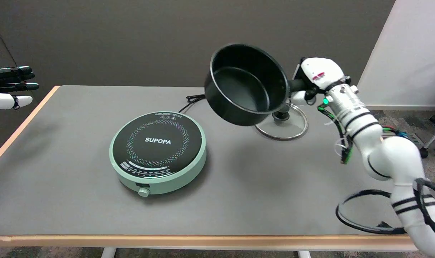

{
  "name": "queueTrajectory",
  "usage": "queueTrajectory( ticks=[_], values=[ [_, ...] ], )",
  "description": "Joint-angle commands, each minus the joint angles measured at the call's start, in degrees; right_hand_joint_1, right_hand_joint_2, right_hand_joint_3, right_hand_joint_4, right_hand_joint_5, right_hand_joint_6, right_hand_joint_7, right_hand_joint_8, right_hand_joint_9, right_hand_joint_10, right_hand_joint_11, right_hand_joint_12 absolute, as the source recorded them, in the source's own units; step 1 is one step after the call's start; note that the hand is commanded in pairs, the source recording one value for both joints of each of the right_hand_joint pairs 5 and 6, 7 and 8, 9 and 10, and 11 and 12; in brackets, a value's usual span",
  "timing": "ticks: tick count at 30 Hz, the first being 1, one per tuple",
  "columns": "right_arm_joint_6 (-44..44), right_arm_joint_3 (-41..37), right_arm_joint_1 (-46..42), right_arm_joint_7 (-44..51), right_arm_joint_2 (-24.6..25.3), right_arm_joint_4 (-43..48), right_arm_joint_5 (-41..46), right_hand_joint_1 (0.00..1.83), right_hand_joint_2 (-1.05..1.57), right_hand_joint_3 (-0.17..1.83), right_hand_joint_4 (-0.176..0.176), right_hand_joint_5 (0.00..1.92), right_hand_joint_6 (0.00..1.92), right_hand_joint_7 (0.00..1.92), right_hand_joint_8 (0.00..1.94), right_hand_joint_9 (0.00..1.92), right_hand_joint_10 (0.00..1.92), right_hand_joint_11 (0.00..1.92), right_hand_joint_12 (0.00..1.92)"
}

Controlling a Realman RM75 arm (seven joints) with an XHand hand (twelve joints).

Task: Place the soup pot onto the induction stove.

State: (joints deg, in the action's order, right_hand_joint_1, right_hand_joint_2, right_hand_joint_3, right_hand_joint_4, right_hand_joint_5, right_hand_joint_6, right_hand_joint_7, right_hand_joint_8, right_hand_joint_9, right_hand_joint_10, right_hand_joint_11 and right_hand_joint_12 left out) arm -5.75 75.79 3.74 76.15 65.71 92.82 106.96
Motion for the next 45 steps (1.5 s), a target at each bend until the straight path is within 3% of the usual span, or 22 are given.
queueTrajectory(
  ticks=[1, 7, 16, 22, 26, 29, 33, 39, 45],
  values=[
    [11.2, 19.7, 20.1, 0.0, 4.6, -14.6, 1.5, 1.06, 1.22, 0.82, -0.044, 1.92, 1.92, 1.92, 1.92, 1.92, 1.92, 1.92, 1.92],
    [16.6, 23.9, 27.2, 0.1, 9.3, -23.3, 0.2, 1.07, 1.2, 0.83, -0.046, 1.92, 1.92, 1.92, 1.92, 1.92, 1.92, 1.92, 1.92],
    [21.1, 26.1, 30.5, 6.3, 16.1, -25.9, 0.2, 1.09, 1.17, 0.83, -0.05, 1.91, 1.91, 1.91, 1.91, 1.91, 1.91, 1.91, 1.91],
    [16.8, 29.8, 33.8, 7.4, 18.3, -25.4, -1.4, 1.1, 1.16, 0.85, -0.052, 1.9, 1.9, 1.9, 1.9, 1.9, 1.9, 1.9, 1.9],
    [6.8, 29.9, 36.5, 7.4, 18.5, -27.2, -0.5, 1.1, 1.16, 0.85, -0.053, 1.9, 1.9, 1.9, 1.9, 1.9, 1.9, 1.9, 1.9],
    [-3.3, 29.9, 37.7, 7.0, 17.3, -28.3, 0.8, 1.1, 1.13, 0.89, -0.054, 1.89, 1.89, 1.89, 1.89, 1.89, 1.89, 1.89, 1.89],
    [-10.8, 31.7, 38.2, 7.1, 11.6, -27.8, 10.3, 1.09, 1.14, 0.9, -0.055, 1.89, 1.89, 1.89, 1.89, 1.89, 1.89, 1.89, 1.89],
    [-17.0, 34.2, 37.3, 6.9, 4.1, -27.4, 17.8, 1.08, 1.15, 0.9, -0.055, 1.9, 1.9, 1.9, 1.9, 1.9, 1.9, 1.9, 1.9],
    [-17.7, 42.4, 40.5, 6.6, -3.0, -27.0, 19.9, 1.05, 1.14, 0.89, -0.055, 1.9, 1.9, 1.9, 1.9, 1.9, 1.9, 1.9, 1.9]
  ],
)
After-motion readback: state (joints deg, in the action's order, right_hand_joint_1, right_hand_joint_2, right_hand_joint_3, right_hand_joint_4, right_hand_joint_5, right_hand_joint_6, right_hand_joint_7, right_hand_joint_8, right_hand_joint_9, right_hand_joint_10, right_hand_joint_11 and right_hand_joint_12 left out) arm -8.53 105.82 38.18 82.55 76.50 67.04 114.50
